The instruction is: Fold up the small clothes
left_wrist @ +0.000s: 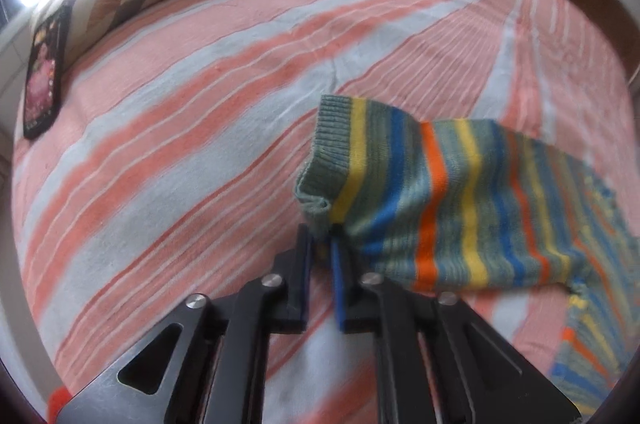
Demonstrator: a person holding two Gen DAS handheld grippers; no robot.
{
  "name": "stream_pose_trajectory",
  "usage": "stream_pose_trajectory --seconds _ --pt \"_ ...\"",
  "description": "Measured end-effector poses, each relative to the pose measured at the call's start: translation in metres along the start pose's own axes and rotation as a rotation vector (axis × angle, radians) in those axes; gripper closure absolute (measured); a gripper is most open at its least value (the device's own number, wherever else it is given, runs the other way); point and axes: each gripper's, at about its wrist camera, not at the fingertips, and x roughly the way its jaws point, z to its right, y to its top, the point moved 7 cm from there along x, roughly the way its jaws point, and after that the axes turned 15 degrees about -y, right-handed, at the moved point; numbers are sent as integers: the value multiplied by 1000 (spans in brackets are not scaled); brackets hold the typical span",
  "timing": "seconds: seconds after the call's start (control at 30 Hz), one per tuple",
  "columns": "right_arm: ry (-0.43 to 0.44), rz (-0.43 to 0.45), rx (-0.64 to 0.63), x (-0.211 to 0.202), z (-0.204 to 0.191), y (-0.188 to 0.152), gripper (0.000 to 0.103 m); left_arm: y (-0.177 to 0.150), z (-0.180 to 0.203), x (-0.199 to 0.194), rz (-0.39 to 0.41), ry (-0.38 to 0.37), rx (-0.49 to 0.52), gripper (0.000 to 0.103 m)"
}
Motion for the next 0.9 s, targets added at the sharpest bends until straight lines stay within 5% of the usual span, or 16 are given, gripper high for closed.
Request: stream_pose_trajectory --seconds 0.03,0.1,0.17,0.27,0.33,0.43,0.5,0.57,0.63,0.73,0.83,0.9 --pt "-1 1 -2 0 0 0 20 -2 -1 -9 7 -33 -17 72" --pt "2 1 2 0 1 0 20 1 -7 -30 50 -80 -47 33" --pt "3 1 5 0 0 0 20 19 -17 -50 129 -108 -66 27" --pt "-6 3 -13 2 -3 0 17 46 -21 -40 101 -139 -69 27" --pt "-22 7 -33 3 -6 0 15 58 -18 -11 -5 -168 -46 28" --pt "-46 12 -57 4 -9 -1 14 61 -10 22 -87 -148 11 55" --pt "-50 14 -58 4 -9 -2 14 58 5 28 -97 -162 82 101" --pt "-59 15 -65 5 -10 -3 14 58 12 25 -51 -63 185 103" --pt "-71 16 -81 6 -11 -4 12 62 -6 19 12 65 145 103" --pt "-76 19 -93 7 -12 -4 11 56 -27 26 11 63 49 103" --pt "-74 20 -95 8 -12 -4 11 52 -18 29 15 78 108 102" --pt "-73 20 -96 7 -12 -4 10 48 -11 27 6 69 124 88"
